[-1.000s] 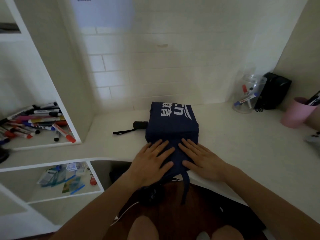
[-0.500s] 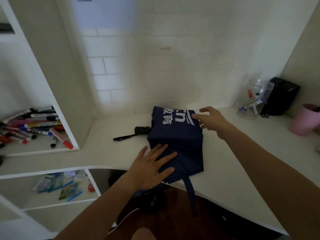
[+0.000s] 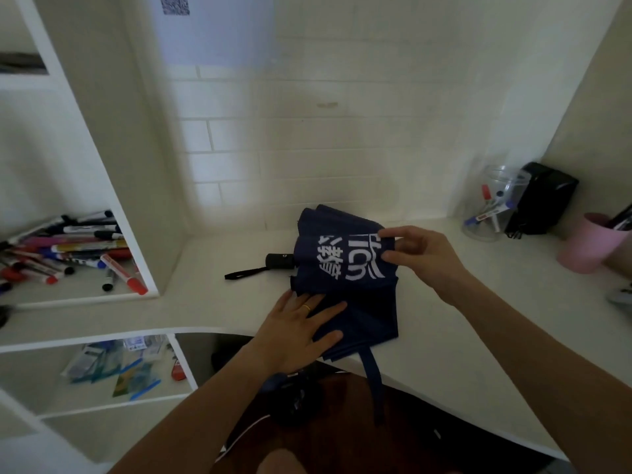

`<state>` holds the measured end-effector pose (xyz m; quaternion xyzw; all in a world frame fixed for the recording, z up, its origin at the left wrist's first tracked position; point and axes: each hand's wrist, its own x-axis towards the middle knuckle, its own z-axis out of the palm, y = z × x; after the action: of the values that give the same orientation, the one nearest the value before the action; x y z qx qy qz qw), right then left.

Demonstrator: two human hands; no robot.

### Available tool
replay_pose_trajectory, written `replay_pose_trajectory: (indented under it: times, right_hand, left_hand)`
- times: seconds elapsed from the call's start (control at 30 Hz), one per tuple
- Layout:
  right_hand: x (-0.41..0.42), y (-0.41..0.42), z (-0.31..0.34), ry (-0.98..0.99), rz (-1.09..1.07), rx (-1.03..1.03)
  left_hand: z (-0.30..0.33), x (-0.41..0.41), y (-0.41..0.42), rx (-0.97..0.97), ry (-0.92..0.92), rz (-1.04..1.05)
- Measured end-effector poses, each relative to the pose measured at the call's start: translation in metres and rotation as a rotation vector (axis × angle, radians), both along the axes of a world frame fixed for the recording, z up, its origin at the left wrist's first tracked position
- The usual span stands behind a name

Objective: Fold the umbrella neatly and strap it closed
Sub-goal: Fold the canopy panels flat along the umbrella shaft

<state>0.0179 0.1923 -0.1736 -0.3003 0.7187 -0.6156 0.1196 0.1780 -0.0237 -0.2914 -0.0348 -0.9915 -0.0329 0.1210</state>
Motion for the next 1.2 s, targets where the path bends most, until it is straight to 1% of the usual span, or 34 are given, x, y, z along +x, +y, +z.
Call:
replay_pose_trajectory:
  times: [0.13,0.23,0.3,0.37,0.4,0.43,0.47,0.5,0.53,0.57,0.6,0.63,0.67,0.77,0.87,0.93,1.0,1.03,1.07,1.13,1.2]
  right_hand:
    - [0.011,0.012,-0.012,0.096,-0.003,0.058]
    - [0.019,0.013,-0.020,0.170,-0.036,0.085]
    - [0.021,0.014,-0.026,0.200,-0.077,0.088]
    - [0.023,0.016,-0.031,0.229,-0.105,0.096]
    - [0.025,0.017,-0.033,0.255,-0.113,0.106]
    - [0.027,0.018,-0.036,0.281,-0.114,0.119]
    - [0.029,0.020,-0.039,0.303,-0.111,0.133]
    - [0.030,0.022,-0.042,0.328,-0.105,0.151]
    - [0.032,0.024,-0.045,0.358,-0.100,0.177]
    - [0.034,0.026,-0.047,0.385,-0.103,0.205]
    - [0.036,0.028,-0.049,0.398,-0.113,0.223]
    - [0.039,0.029,-0.049,0.388,-0.126,0.225]
    - [0.041,0.029,-0.050,0.346,-0.135,0.204]
    - [0.047,0.027,-0.052,0.143,-0.183,0.067]
    - [0.048,0.022,-0.056,-0.021,-0.242,-0.001]
    - [0.049,0.019,-0.057,-0.174,-0.254,-0.052]
    - [0.048,0.017,-0.056,-0.322,-0.256,-0.090]
    - [0.048,0.018,-0.057,-0.359,-0.255,-0.080]
    - [0.047,0.018,-0.057,-0.359,-0.261,-0.051]
    - [0.044,0.020,-0.058,-0.286,-0.278,0.026]
    - [0.043,0.022,-0.058,-0.214,-0.221,0.095]
  left_hand:
    - [-0.002,0.003,0.000,-0.022,0.070,-0.020]
    - [0.002,0.011,0.009,-0.012,0.199,-0.004]
    - [0.007,0.020,0.016,0.075,0.325,0.078]
    - [0.012,0.030,0.021,0.215,0.418,0.201]
    - [0.016,0.035,0.023,0.342,0.441,0.265]
    - [0.021,0.038,0.023,0.539,0.447,0.323]
    - [0.028,0.038,0.023,0.811,0.436,0.373]
    - [0.038,0.036,0.023,1.129,0.402,0.409]
    - [0.048,0.030,0.023,1.400,0.344,0.451]
    - [0.056,0.024,0.022,1.568,0.273,0.487]
    - [0.062,0.018,0.023,1.650,0.221,0.501]
    - [0.065,0.013,0.025,1.667,0.193,0.498]
    - [0.064,0.010,0.027,1.628,0.192,0.484]
    - [0.055,0.006,0.027,1.500,0.209,0.398]
    - [0.050,0.004,0.022,1.507,0.239,0.322]
    - [0.050,0.004,0.020,1.522,0.280,0.270]
    - [0.048,0.006,0.018,1.527,0.276,0.230]
    - [0.046,0.007,0.017,1.531,0.263,0.221]
    - [0.044,0.008,0.015,1.539,0.251,0.222]
    - [0.039,0.007,0.012,1.580,0.251,0.239]
    - [0.037,0.004,0.011,1.627,0.254,0.257]
